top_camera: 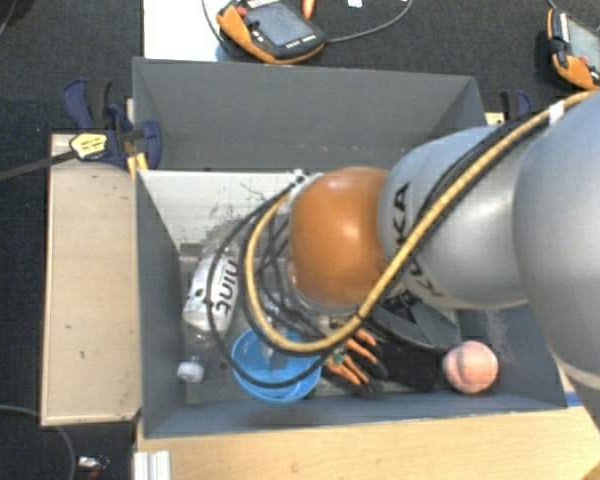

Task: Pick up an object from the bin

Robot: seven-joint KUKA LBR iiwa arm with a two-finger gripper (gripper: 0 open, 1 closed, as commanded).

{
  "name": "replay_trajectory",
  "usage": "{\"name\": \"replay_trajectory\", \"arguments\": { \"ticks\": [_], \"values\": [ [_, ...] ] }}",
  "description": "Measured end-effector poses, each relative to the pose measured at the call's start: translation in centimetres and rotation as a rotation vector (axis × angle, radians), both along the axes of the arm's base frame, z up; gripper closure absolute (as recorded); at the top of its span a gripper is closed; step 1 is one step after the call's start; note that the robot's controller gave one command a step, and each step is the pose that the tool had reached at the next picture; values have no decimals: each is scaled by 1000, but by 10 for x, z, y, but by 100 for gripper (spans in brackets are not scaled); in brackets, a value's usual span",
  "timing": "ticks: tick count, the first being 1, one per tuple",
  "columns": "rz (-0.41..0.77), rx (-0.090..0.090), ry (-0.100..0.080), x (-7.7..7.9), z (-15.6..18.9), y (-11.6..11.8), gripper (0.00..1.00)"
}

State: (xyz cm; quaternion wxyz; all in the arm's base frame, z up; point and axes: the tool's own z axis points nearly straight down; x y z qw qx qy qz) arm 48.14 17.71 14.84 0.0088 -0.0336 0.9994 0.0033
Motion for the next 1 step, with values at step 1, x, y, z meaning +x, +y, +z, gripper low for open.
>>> {"name": "replay_trajectory", "arguments": {
  "ticks": [1],
  "values": [
    [-2, 1, 0, 0, 21, 0, 100]
  ]
}}
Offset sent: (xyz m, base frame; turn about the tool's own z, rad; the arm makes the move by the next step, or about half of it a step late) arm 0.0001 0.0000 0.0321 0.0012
